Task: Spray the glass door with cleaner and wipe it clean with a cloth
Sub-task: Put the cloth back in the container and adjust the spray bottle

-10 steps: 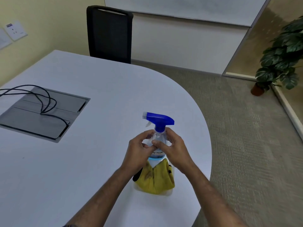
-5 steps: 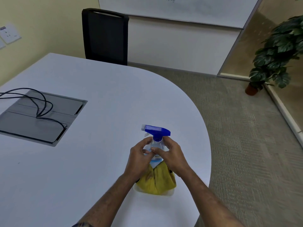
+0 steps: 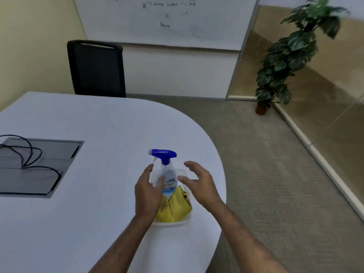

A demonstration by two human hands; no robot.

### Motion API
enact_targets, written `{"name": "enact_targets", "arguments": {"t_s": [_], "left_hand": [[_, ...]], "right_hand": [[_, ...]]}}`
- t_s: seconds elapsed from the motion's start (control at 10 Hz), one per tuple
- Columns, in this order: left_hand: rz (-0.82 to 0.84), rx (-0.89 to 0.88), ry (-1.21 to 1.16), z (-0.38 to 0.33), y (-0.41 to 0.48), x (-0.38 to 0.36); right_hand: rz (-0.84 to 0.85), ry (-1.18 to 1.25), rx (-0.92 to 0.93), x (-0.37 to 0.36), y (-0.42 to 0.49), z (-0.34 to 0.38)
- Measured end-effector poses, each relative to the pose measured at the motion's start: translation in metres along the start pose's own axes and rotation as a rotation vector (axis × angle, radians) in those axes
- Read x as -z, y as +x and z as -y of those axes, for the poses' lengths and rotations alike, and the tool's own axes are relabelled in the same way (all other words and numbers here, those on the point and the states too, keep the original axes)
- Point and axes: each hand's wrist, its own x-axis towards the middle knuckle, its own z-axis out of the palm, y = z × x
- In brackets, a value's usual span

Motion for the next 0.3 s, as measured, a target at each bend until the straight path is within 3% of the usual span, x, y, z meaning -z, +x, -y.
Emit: {"name": "enact_targets", "arguments": {"t_s": [0.1, 0.3], "left_hand": [[-0.083, -0.142, -0.052, -0.04, -0.044, 0.009], [-0.075, -0.492, 0.072, -0.122, -0.154, 0.003]], "right_hand": [[-0.055, 0.054, 0.04, 0.023, -0.04, 0.02], [-0.261, 0.051, 0.2, 0.094, -0.152, 0.047]]}}
